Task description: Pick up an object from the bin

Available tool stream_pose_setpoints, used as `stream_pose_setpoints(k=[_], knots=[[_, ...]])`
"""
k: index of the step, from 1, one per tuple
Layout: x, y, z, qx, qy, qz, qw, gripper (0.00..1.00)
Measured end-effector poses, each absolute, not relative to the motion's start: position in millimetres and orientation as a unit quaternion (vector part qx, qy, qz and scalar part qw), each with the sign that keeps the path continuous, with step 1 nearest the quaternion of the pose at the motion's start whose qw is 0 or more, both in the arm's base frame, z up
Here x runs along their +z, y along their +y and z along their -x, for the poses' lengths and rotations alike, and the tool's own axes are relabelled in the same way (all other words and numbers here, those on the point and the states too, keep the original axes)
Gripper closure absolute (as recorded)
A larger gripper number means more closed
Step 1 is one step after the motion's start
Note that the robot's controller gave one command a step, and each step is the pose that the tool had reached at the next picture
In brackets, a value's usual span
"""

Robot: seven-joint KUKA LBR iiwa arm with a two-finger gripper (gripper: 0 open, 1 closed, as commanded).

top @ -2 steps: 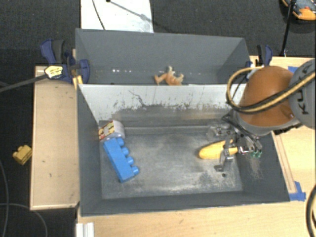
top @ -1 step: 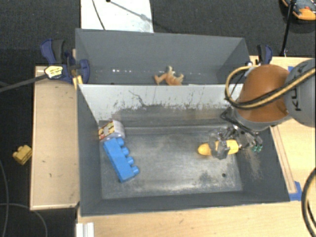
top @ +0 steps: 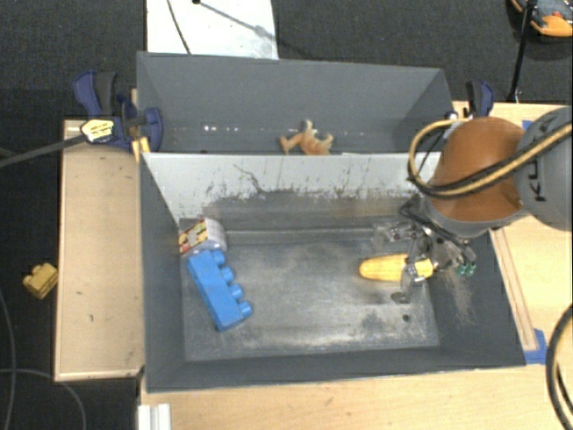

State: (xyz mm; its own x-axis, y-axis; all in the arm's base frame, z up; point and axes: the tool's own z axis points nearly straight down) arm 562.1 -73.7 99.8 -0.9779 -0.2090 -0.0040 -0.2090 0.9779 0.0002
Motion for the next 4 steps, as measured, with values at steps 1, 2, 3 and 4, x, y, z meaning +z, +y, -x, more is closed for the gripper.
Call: stream_pose_setpoints(k=[1, 2, 3, 4], knots=[[99.8, -73.7, -562.1, 0.000, 0.995, 0.104, 0.002, 1.00], [99.8, -73.7, -562.0, 0.000, 0.995, 0.103, 0.002, 0.00], [99.8, -73.7, -562.0, 0.000, 0.995, 0.102, 0.002, 0.00], [88.5, -112.1, -584.0, 0.000, 0.993, 0.116, 0.002, 1.00]])
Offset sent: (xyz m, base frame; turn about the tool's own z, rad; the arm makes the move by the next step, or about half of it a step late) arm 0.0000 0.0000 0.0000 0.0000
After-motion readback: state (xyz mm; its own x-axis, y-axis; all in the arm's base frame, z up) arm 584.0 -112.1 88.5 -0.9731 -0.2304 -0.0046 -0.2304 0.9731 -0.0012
